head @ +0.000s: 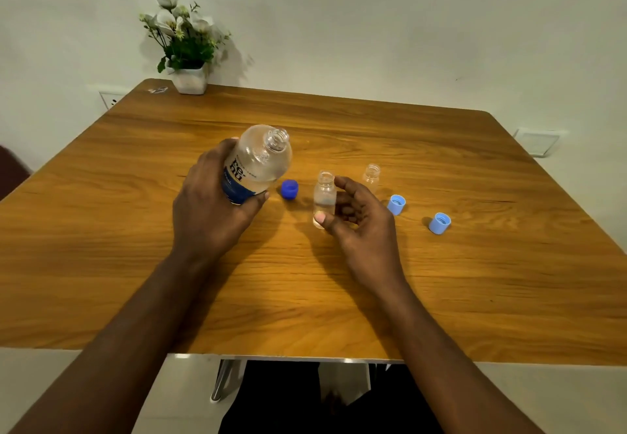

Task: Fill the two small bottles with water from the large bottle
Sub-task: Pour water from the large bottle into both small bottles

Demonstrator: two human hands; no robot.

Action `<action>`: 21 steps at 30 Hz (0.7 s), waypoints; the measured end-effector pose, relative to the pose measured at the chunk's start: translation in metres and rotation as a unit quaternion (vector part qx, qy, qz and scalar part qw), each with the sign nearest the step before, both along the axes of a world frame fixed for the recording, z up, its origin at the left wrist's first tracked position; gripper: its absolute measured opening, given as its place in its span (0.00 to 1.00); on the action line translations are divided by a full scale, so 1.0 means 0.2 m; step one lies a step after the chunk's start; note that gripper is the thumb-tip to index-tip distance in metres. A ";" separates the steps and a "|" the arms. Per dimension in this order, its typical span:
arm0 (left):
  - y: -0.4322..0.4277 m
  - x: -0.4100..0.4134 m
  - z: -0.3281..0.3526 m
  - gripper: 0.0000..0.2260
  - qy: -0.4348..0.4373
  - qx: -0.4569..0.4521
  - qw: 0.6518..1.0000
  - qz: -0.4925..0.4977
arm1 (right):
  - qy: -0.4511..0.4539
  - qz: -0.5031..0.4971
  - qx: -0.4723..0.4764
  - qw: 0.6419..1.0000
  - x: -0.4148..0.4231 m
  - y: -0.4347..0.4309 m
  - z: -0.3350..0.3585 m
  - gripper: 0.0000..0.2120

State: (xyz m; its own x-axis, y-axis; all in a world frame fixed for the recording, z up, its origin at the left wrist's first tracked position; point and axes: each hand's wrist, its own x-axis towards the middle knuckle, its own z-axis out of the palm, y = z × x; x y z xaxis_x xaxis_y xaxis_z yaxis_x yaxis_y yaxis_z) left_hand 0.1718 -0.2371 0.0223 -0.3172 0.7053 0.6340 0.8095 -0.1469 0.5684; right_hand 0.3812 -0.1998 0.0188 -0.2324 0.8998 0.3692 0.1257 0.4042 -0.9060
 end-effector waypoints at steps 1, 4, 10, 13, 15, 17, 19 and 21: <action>0.00 -0.01 0.00 0.36 -0.020 -0.005 1.000 0.002 | -0.003 -0.002 -0.005 1.000 -0.01 0.01 0.00 0.27; 0.02 -0.02 -0.01 0.37 -0.070 -0.013 0.997 0.005 | -0.011 -0.008 -0.014 1.000 -0.03 0.05 -0.01 0.26; 0.02 -0.03 -0.03 0.38 -0.114 -0.026 0.993 0.004 | -0.051 -0.036 -0.008 0.998 -0.12 0.14 0.02 0.20; 0.03 -0.03 -0.03 0.39 -0.120 -0.028 0.992 0.006 | -0.076 -0.053 0.007 0.996 -0.16 0.17 0.02 0.19; 0.03 -0.03 -0.03 0.39 -0.125 -0.031 0.992 0.010 | -0.088 -0.066 0.011 0.994 -0.19 0.18 0.02 0.19; 0.03 -0.03 -0.03 0.39 -0.132 -0.034 0.991 0.012 | -0.101 -0.083 0.012 0.991 -0.20 0.19 0.01 0.18; 0.04 -0.03 -0.03 0.39 -0.139 -0.038 0.990 0.011 | -0.107 -0.096 0.013 0.990 -0.21 0.20 0.00 0.18; 0.04 -0.03 -0.03 0.39 -0.145 -0.043 0.988 0.009 | -0.111 -0.102 0.018 0.988 -0.22 0.20 0.01 0.18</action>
